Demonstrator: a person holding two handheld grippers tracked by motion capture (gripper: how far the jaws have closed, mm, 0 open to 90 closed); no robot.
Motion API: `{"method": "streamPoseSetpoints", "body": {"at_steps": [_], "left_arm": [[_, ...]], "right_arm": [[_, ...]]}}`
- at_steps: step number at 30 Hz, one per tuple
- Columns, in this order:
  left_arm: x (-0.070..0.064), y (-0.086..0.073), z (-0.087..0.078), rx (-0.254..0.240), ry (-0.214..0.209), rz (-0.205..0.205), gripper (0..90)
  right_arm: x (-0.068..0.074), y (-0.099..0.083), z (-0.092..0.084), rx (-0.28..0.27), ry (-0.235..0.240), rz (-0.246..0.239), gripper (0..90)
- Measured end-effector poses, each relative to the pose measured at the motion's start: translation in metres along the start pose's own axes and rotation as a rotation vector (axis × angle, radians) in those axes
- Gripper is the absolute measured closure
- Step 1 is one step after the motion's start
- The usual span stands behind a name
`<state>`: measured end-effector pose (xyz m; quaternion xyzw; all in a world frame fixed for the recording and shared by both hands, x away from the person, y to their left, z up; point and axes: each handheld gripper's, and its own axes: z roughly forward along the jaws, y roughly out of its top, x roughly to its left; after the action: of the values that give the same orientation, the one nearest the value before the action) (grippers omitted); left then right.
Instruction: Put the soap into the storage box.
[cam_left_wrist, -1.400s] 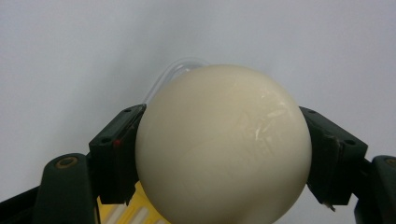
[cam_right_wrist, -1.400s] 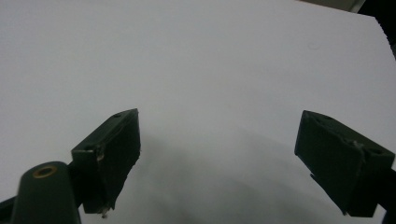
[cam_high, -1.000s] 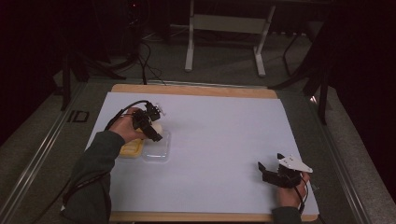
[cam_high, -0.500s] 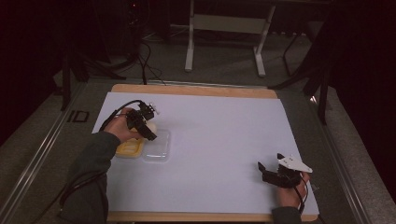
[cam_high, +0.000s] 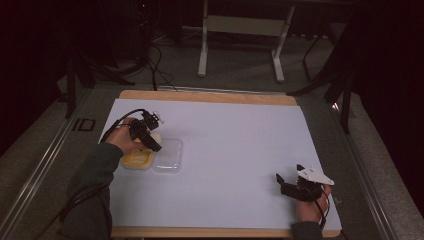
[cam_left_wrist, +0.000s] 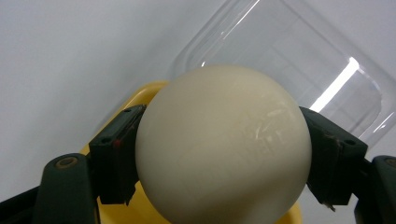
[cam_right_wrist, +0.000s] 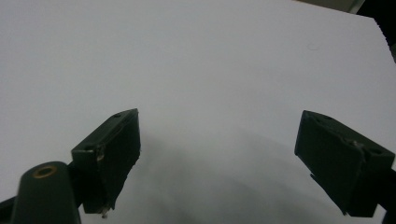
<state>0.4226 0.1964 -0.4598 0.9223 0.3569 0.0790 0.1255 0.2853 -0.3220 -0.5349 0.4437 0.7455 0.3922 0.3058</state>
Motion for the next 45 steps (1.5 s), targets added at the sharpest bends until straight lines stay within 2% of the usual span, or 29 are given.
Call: {"method": "streamPoseSetpoints", "body": {"at_steps": [9, 16, 21, 23, 30, 35, 40, 42, 45], "left_arm": [[0.013, -0.016, -0.002, 0.005, 0.003, -0.030, 24.1], [0.018, -0.025, 0.005, 0.033, 0.010, -0.033, 24.1], [0.020, -0.029, 0.007, 0.036, 0.011, -0.042, 24.1], [0.020, -0.030, 0.009, 0.046, 0.019, -0.030, 24.1], [0.022, -0.036, 0.015, 0.053, 0.004, -0.039, 24.1], [0.020, -0.038, 0.018, 0.057, 0.011, -0.015, 24.1], [0.018, -0.039, 0.025, 0.068, 0.004, -0.002, 24.0], [0.018, -0.041, 0.026, 0.056, 0.001, -0.005, 24.0], [0.020, -0.043, 0.025, 0.058, -0.018, -0.007, 24.0]], "right_arm": [[0.001, 0.000, 0.000, 0.001, -0.003, -0.002, 14.2], [0.001, 0.000, 0.000, 0.001, -0.004, -0.002, 14.2], [0.001, 0.000, 0.000, 0.001, -0.004, -0.002, 14.2], [0.001, 0.000, 0.000, 0.000, -0.004, -0.004, 14.2], [0.001, 0.000, -0.001, -0.004, -0.003, -0.006, 14.2], [0.001, 0.000, -0.001, -0.005, -0.002, -0.004, 14.7], [0.000, 0.000, -0.001, -0.009, 0.000, 0.002, 14.7], [0.000, 0.000, -0.001, -0.009, 0.001, 0.003, 14.7], [0.000, 0.000, -0.001, -0.009, 0.000, 0.000, 14.7]]}}
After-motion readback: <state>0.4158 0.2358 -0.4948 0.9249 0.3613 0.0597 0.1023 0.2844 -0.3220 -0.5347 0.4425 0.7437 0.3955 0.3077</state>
